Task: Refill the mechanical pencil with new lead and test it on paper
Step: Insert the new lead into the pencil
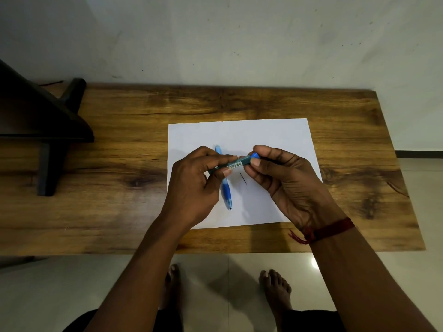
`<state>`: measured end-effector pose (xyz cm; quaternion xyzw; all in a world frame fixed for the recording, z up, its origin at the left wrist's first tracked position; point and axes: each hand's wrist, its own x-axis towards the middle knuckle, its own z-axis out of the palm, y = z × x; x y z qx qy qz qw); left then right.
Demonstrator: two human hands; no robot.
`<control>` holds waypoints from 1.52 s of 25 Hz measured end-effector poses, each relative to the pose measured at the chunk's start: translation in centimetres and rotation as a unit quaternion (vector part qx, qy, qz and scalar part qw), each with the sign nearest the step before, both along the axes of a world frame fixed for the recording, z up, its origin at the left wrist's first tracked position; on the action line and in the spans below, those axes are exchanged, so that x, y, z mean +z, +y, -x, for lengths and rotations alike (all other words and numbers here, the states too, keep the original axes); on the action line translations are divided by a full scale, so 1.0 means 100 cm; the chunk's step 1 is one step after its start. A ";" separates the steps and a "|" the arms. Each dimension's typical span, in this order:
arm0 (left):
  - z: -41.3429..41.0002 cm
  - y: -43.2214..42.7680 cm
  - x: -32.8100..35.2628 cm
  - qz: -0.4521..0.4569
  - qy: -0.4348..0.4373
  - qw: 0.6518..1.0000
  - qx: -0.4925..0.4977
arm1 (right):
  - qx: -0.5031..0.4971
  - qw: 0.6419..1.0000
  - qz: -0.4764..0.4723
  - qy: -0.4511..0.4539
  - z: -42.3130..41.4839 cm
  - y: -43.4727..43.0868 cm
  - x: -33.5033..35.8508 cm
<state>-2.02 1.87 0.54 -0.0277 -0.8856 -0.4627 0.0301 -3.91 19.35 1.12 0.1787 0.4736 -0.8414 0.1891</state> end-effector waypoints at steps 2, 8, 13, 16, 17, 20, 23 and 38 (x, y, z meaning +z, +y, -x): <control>-0.001 0.001 0.001 0.006 -0.008 1.000 -0.002 | -0.005 1.000 -0.009 -0.001 -0.001 0.000 0.002; -0.001 0.002 0.002 0.007 -0.030 0.999 0.010 | -0.001 0.996 -0.083 0.011 -0.002 0.000 0.004; -0.001 0.007 0.002 -0.025 -0.058 0.997 0.033 | -0.024 0.998 -0.049 0.012 -0.001 -0.003 0.002; 0.000 0.006 0.002 -0.021 -0.074 0.997 0.030 | -0.029 0.998 -0.053 0.014 -0.002 -0.005 0.000; 0.000 0.006 0.003 -0.024 -0.083 0.996 0.026 | -0.030 0.998 -0.054 0.018 -0.003 -0.006 -0.001; -0.001 0.007 0.003 -0.042 -0.111 0.993 0.011 | -0.029 0.996 -0.071 0.050 -0.003 -0.009 -0.001; -0.001 0.007 0.003 -0.058 -0.116 0.991 0.018 | -0.012 0.989 -0.118 0.090 -0.005 -0.009 0.003; -0.011 0.057 0.008 -0.082 -0.063 0.991 0.082 | -0.026 0.865 -0.473 0.167 -0.016 -0.003 0.009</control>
